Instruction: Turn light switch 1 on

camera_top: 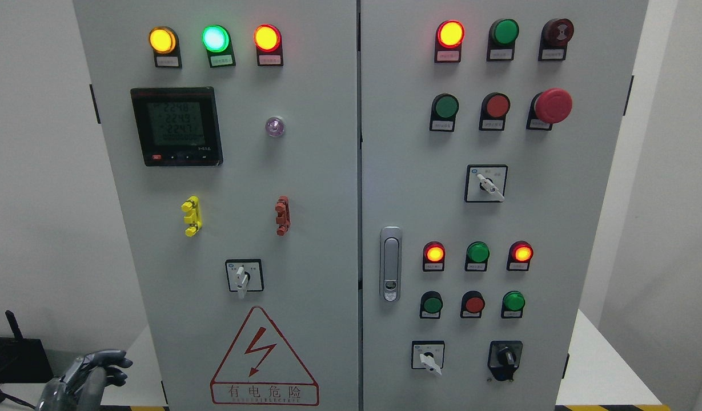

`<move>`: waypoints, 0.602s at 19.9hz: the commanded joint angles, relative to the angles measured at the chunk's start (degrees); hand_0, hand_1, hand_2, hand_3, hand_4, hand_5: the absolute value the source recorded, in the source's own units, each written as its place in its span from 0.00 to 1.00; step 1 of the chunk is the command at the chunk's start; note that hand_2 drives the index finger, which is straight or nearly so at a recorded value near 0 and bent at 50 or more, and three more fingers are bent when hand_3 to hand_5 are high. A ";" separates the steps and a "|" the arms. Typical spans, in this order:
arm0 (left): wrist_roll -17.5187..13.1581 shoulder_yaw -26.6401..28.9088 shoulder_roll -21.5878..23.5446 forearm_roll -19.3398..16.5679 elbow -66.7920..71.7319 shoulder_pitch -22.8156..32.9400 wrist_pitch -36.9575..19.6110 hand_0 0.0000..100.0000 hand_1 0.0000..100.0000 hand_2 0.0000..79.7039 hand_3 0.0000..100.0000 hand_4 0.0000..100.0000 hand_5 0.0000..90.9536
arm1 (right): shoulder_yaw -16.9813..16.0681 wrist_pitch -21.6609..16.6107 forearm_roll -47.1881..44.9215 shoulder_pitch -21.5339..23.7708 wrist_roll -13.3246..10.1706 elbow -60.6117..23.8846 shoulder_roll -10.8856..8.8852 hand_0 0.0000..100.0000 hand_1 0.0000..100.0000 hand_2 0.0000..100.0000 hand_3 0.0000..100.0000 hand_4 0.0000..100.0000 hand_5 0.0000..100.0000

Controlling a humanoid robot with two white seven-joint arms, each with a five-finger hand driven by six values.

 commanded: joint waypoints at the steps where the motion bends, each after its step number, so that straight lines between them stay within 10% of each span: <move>1: 2.33 -9.88 -2.61 -5.62 -3.13 -2.56 0.67 0.09 0.30 0.56 0.61 0.63 0.60 | 0.00 -0.02 -1.05 0.00 -0.02 0.00 0.00 0.12 0.39 0.00 0.00 0.00 0.00; 12: 10.60 -15.24 -6.83 -10.28 -4.80 -5.37 10.25 0.04 0.38 0.62 0.70 0.72 0.74 | 0.00 -0.02 -0.97 0.00 -0.02 0.00 0.00 0.12 0.39 0.00 0.00 0.00 0.00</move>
